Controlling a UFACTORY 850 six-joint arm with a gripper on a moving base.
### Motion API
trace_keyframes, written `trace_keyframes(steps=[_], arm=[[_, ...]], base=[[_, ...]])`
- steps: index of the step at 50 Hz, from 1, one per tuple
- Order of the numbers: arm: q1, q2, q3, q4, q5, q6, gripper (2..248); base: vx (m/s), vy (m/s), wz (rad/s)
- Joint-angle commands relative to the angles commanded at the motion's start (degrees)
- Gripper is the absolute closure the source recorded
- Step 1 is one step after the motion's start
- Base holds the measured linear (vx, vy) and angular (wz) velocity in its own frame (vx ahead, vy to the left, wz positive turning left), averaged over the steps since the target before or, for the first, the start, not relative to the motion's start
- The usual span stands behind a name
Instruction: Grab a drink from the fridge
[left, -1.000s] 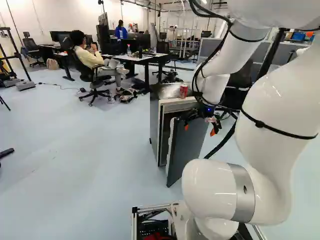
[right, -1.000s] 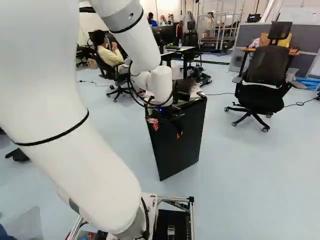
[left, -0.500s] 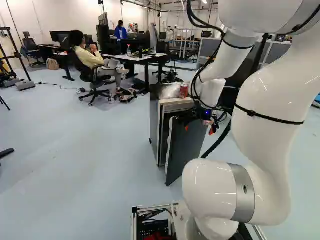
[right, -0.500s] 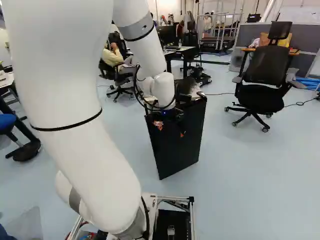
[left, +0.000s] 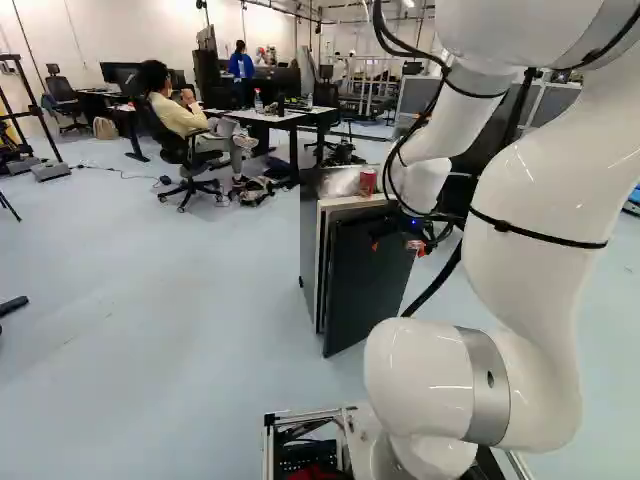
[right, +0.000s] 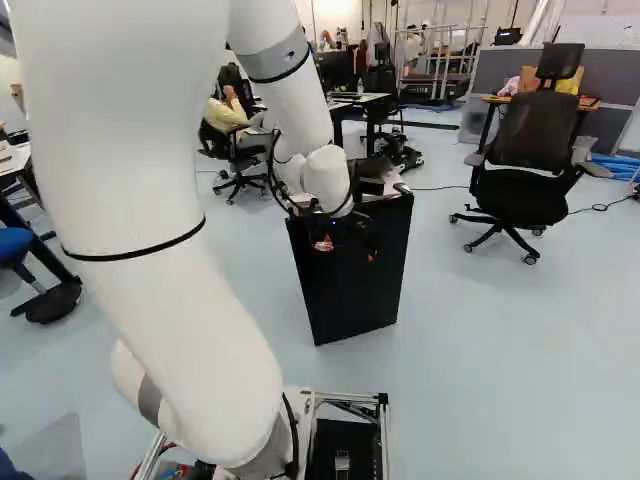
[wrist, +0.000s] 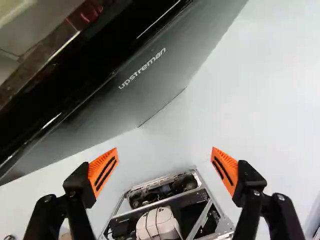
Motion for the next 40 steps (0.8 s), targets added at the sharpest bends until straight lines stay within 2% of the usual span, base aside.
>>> trace_keyframes(steps=[11, 40], arm=[[0.1, 0.0, 0.1, -0.9, 3.3, 0.0, 3], [2.8, 0.5, 0.6, -0.9, 5.0, 0.0, 3]], base=[[0.0, 0.0, 0.0], [0.0, 0.0, 0.0]])
